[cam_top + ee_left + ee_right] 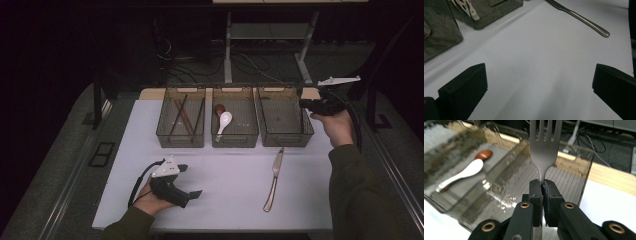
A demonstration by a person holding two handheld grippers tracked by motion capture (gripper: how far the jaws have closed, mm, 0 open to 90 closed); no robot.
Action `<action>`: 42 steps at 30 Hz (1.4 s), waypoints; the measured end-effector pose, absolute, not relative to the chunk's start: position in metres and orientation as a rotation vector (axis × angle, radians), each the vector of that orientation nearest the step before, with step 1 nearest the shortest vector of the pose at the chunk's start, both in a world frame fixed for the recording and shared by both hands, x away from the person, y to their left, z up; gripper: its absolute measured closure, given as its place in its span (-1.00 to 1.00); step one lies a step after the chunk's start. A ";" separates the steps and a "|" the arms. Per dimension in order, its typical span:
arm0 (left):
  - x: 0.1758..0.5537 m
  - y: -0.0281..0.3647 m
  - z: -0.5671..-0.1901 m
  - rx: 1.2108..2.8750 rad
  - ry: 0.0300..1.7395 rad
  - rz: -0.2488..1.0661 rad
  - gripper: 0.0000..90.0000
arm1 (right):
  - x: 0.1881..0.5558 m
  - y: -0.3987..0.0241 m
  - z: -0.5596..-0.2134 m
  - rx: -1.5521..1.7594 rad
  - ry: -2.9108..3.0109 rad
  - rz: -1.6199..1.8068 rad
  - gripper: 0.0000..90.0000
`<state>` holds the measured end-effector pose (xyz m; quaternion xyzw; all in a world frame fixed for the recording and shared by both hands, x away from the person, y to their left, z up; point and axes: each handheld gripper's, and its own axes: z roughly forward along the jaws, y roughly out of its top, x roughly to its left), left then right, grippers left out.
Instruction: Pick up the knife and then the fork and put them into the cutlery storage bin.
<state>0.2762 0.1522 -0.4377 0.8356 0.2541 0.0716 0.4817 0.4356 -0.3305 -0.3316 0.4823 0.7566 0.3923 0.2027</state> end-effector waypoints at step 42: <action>0.275 0.153 -0.437 2.036 0.622 0.176 -1.00 | 0.426 -0.339 -0.359 1.439 2.146 1.108 0.32</action>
